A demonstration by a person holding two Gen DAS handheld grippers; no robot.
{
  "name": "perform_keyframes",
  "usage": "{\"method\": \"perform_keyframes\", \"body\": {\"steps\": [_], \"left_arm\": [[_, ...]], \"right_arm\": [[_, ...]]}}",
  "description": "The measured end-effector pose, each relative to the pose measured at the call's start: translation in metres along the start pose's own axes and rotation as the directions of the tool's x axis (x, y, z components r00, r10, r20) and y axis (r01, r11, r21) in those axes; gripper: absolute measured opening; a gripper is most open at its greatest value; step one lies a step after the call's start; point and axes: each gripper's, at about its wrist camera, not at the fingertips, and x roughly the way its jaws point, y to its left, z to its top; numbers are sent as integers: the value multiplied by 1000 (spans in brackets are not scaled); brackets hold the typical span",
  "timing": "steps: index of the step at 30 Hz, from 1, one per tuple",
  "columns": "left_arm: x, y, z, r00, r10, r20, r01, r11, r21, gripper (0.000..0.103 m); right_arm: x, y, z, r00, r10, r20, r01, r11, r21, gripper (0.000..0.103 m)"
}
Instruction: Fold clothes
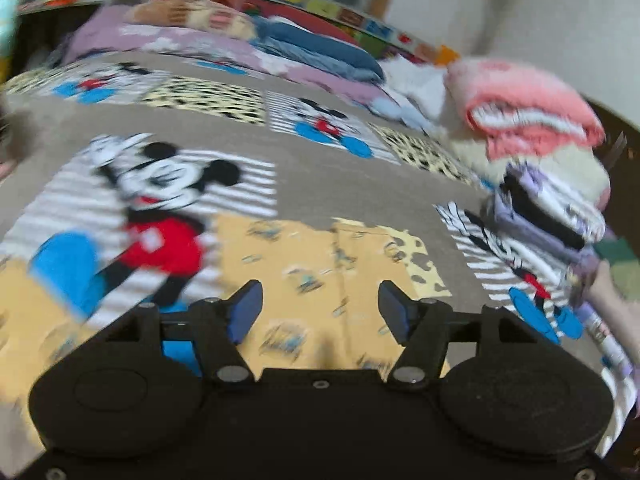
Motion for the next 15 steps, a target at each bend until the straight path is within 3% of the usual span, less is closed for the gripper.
{"method": "perform_keyframes", "body": {"steps": [4,8,15], "left_arm": [[-39,29,-22,998,40,49,-35,995,-92,65],[-68,64,-49,993,48,104,-22,971,-237,67],[-95,110,-82,995,64,79,-35,944,-327,68]], "right_arm": [[-1,-3,1,998,-57,17,56,998,32,67],[-2,-5,1,993,-113,32,111,992,65,67],[0,-11,0,980,-194,34,187,971,148,67]]}}
